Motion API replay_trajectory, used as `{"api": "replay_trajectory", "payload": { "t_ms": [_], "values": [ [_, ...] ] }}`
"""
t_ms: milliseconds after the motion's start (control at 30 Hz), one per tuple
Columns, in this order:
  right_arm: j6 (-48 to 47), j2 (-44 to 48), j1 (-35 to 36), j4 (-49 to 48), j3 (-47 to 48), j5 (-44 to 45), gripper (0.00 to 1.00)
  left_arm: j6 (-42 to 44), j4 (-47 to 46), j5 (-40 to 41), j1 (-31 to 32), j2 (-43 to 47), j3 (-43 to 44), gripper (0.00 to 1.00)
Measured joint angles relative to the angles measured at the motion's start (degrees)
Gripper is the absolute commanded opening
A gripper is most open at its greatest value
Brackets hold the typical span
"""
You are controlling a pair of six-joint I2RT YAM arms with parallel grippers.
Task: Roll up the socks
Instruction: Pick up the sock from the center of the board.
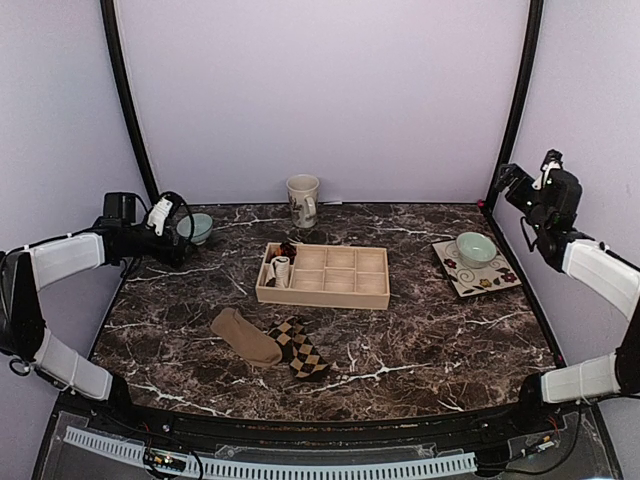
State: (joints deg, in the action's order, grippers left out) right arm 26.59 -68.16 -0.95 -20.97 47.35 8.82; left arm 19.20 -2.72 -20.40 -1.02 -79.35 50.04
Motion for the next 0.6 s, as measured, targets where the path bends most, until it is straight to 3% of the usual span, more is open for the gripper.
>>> {"api": "replay_trajectory", "payload": {
  "t_ms": [100, 267, 467, 600],
  "values": [
    [2.82, -0.72, 5.09, 3.32, -0.33, -2.91, 0.99, 5.07, 11.17, -4.26, 0.00, 0.44, -0.98, 0.99],
    [1.62, -6.86, 24.59, 9.77, 2.05, -2.08, 0.97, 12.59, 22.88, -9.05, 0.76, 2.36, -1.40, 0.99],
    [1.29, -16.98, 43.19, 12.63, 5.53, 1.79, 0.93, 15.96, 28.30, -10.10, 7.89, 0.79, -1.44, 0.99],
    [1.29, -28.83, 52.81, 15.87, 14.71, 3.82, 0.89, 16.41, 28.06, -9.77, 12.17, -1.55, -1.88, 0.99]
  ]
}}
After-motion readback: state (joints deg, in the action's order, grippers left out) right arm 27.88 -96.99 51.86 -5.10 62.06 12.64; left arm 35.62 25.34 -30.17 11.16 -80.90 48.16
